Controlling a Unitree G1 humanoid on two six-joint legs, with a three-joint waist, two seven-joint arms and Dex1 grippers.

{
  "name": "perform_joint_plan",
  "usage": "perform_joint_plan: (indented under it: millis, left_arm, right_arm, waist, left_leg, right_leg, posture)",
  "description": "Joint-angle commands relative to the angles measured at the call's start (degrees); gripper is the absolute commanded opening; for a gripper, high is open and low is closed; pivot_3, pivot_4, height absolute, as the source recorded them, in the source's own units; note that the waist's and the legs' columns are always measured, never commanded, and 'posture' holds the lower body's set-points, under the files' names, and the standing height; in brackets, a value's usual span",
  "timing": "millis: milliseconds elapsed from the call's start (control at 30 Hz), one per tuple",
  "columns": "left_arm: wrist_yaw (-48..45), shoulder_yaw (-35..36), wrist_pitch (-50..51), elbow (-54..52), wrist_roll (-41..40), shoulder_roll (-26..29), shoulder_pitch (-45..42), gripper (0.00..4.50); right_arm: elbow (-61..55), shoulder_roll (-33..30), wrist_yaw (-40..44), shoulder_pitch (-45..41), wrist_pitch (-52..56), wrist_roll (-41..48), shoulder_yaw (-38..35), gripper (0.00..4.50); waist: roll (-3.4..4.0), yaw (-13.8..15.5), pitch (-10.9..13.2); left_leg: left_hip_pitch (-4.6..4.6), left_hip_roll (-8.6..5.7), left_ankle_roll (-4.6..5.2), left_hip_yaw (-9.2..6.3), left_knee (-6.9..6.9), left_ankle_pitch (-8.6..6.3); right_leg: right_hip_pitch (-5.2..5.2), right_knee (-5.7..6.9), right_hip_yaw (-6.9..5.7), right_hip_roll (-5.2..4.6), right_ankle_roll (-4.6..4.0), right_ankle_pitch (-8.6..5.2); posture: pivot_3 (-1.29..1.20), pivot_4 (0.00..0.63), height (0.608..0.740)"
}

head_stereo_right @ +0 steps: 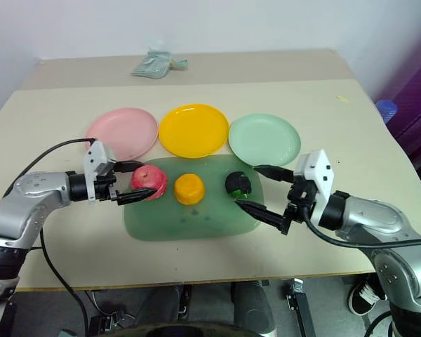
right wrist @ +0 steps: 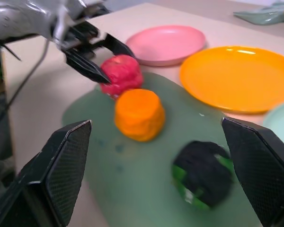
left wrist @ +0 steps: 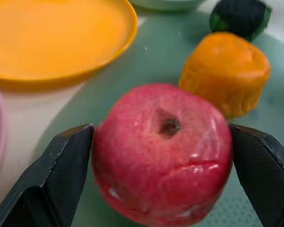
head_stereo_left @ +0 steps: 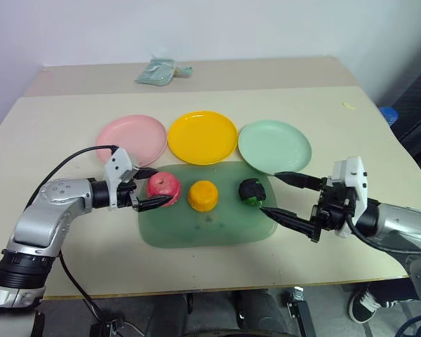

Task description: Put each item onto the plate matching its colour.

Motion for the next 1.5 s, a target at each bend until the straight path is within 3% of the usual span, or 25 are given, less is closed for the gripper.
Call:
perform_joint_plan:
  millis: [33, 133, 333, 500, 733, 767, 933, 1167, 1500]
  left_arm:
    - [-0.3, -1.4, -1.8, 1.7, 2.7, -0.6, -0.8, 3.97]
    - [-0.2, 0.8, -0.9, 1.8, 1.2, -0.9, -0.7, 3.35]
    - [5.4, 13.4, 5.4, 3.6, -7.0, -1.8, -3.2, 3.35]
    - [20.9, 12.4, 1.6, 17.8, 4.5, -3.9, -14.4, 3.35]
    - [26.2, 9.7, -0.5, 33.0, 10.5, -9.0, -22.2, 3.35]
    - [26.3, 9.4, -1.2, 34.1, 11.1, -9.3, -22.5, 4.37]
    - [25.9, 12.9, -4.9, 32.6, 9.8, -8.8, -22.3, 4.46]
    - [18.5, 20.6, -10.5, 17.2, 6.0, -1.7, -10.3, 4.46]
    - [4.5, 23.2, -7.3, -14.2, -3.3, 1.6, 20.9, 4.46]
  right_arm:
    - [-2.4, 0.9, -1.6, -0.1, -0.5, 0.8, 1.3, 4.50]
    - [-2.2, 1.0, -2.2, -0.9, -0.8, 0.9, 2.0, 4.50]
    - [-1.0, 0.9, -2.4, -2.4, -2.0, -0.1, 2.7, 4.50]
    - [0.6, 2.4, -2.9, -5.8, -2.9, -1.6, 5.8, 4.50]
    - [4.3, 5.4, -5.5, -11.1, -4.1, -7.2, 11.7, 4.50]
    - [5.3, 6.2, -6.7, -12.3, -3.9, -8.9, 13.2, 4.50]
    - [7.5, 9.7, -10.1, -16.3, -2.3, -14.3, 19.6, 4.50]
    - [9.7, 15.2, -12.7, -21.3, -0.1, -20.2, 29.1, 4.50]
    - [18.7, 17.7, -11.2, -25.4, 2.2, -25.8, 35.4, 4.50]
  waist:
    - [0.00, 0.0, 0.0]
    - [0.00, 0.0, 0.0]
    - [-0.04, -0.1, 0.0]
    - [-0.12, 0.2, 0.0]
    - [-0.16, -0.1, 0.0]
    - [-0.23, -0.1, 0.0]
    - [-0.23, -0.2, 0.0]
    - [-0.24, -0.6, 0.0]
    - [-0.31, -0.1, 0.0]
  left_leg:
    - [0.00, 0.00, 0.00, -0.01, 0.01, 0.00]
    - [0.00, 0.00, 0.00, -0.01, 0.02, 0.00]
    - [-0.03, 0.04, 0.00, -0.05, 0.02, 0.00]
    - [-0.05, -0.05, 0.00, -0.15, 0.11, 0.00]
    - [-0.19, -0.09, -0.01, -0.11, 0.09, 0.01]
    - [-0.20, -0.09, -0.02, -0.12, 0.10, 0.01]
    - [-0.18, -0.08, -0.07, -0.08, 0.09, 0.04]
    - [-0.25, 0.00, -0.12, -0.03, 0.00, 0.07]
    - [-0.23, 0.03, -0.11, -0.05, 0.01, 0.06]
  right_leg:
    - [0.01, 0.00, 0.00, 0.00, 0.00, 0.00]
    - [0.02, 0.00, 0.00, -0.02, 0.00, 0.00]
    - [-0.06, 0.04, -0.02, 0.01, 0.00, 0.00]
    - [0.01, 0.05, -0.14, -0.02, 0.02, 0.01]
    - [-0.18, 0.05, -0.13, -0.04, 0.03, 0.01]
    - [-0.20, 0.07, -0.13, -0.03, 0.03, 0.01]
    - [-0.29, 0.22, -0.07, -0.01, 0.02, 0.01]
    - [-0.51, 0.31, 0.01, -0.06, 0.00, 0.00]
    - [-0.37, 0.22, -0.05, -0.29, 0.00, 0.00]
  posture:
    - [0.00, 0.150, 0.740]
    - [0.00, 0.150, 0.740]
    - [0.00, 0.150, 0.740]
    - [0.00, 0.150, 0.740]
    - [0.00, 0.150, 0.740]
    - [0.00, 0.150, 0.740]
    - [0.00, 0.150, 0.740]
    - [0.00, 0.150, 0.740]
    - [0.00, 0.150, 0.740]
